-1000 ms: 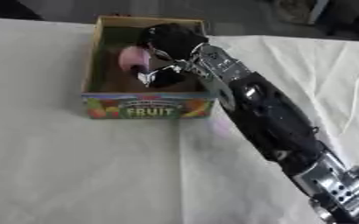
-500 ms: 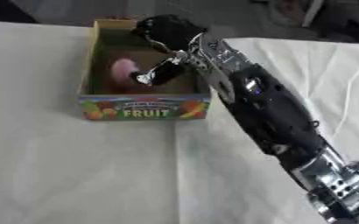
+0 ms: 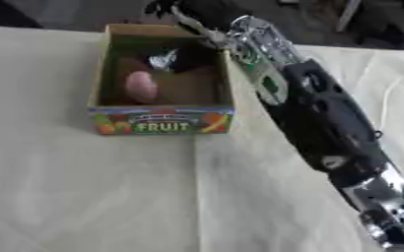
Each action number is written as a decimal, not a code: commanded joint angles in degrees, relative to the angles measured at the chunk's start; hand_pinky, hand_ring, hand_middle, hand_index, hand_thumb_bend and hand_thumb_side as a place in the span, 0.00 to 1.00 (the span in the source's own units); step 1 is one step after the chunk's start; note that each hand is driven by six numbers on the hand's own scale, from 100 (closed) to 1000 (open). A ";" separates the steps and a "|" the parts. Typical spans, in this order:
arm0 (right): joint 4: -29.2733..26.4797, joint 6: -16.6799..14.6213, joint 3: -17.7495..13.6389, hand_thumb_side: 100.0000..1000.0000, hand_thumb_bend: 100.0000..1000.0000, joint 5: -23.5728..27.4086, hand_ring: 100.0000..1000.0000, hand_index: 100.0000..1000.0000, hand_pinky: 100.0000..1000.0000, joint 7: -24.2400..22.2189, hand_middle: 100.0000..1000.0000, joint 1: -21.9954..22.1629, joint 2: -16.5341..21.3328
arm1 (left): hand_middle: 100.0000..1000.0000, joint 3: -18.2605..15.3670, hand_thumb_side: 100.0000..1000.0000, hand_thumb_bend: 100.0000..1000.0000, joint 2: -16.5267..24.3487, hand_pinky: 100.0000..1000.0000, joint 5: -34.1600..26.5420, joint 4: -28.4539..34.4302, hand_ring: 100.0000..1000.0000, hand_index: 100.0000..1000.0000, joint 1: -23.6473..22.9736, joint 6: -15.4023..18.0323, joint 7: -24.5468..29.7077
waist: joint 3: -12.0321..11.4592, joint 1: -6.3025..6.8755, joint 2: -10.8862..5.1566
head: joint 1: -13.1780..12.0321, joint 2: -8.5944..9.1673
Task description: Pick up objects on the table and place them in the box.
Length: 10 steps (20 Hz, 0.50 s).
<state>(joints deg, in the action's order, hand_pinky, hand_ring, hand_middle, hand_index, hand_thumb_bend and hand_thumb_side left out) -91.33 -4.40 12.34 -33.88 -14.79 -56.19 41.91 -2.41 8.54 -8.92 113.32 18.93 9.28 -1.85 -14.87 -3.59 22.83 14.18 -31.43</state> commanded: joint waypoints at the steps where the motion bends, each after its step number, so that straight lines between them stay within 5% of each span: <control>1: -10.20 5.39 -3.73 0.91 0.30 9.11 0.74 0.87 0.58 1.06 0.68 1.35 4.89 | 0.53 -0.49 0.83 0.00 0.79 0.46 0.27 1.27 0.46 0.71 0.08 -0.03 -0.31 | 0.54 0.70 -1.89 | -2.55 -1.27; 6: -21.95 13.72 -8.96 0.97 0.25 18.98 0.73 0.86 0.57 6.04 0.67 7.17 8.53 | 0.53 -0.73 0.83 0.00 0.56 0.46 0.29 1.27 0.46 0.71 -0.29 -0.06 -0.68 | 1.98 1.61 -2.85 | -4.69 -2.48; 10: -23.19 13.23 -11.84 1.00 0.21 24.54 0.69 0.85 0.53 11.53 0.64 11.60 10.28 | 0.53 -0.89 0.83 0.00 0.22 0.46 0.16 1.27 0.46 0.71 -0.50 -0.09 -1.03 | 3.27 2.38 -3.77 | -5.64 -3.34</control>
<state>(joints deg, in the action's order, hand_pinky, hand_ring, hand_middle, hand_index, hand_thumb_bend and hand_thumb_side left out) -113.11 8.76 2.14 -11.25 -4.89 -44.12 49.82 -2.77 8.49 -8.89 113.32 18.16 9.11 -2.60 -11.56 -1.25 20.38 8.99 -34.24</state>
